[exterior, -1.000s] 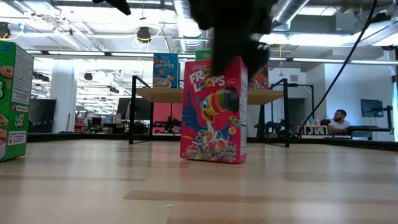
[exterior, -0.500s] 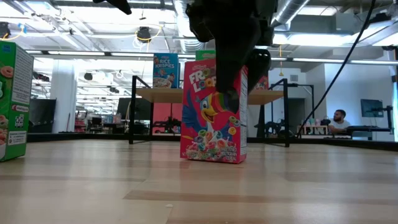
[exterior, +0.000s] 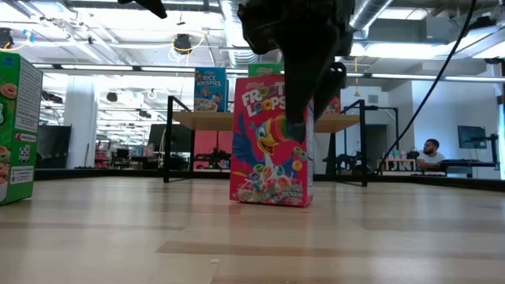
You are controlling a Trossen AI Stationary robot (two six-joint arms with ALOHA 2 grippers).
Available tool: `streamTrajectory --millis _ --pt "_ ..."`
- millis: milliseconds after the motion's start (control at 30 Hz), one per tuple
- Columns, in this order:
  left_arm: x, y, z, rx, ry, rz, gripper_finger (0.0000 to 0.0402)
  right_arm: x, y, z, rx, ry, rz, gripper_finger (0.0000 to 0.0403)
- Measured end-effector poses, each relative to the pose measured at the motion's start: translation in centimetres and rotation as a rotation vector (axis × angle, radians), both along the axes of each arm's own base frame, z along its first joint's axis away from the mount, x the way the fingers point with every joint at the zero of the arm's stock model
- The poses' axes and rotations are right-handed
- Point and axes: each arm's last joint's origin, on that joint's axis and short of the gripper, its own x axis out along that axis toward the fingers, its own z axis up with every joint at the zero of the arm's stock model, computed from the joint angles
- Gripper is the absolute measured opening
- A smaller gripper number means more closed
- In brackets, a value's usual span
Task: Stack cereal on shelf
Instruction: Put the red cereal box on the shelf aligned with the other red cereal boxes
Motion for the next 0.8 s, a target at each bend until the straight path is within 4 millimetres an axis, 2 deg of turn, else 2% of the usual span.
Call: streamTrajectory --millis 533,667,800 --pt "0.0 0.0 0.0 0.000 0.000 0.000 0.0234 -0.2 0.0 0.1 0.007 0.013 0.010 0.0204" --pt "0.0 0.0 0.0 0.000 0.000 0.000 0.0234 -0.7 -0.2 0.8 0.004 0.025 0.014 0.0209" --pt "0.0 0.0 0.0 0.001 0.002 0.000 0.0234 -1.6 -0.4 2.5 0.000 0.017 0.037 0.0213"
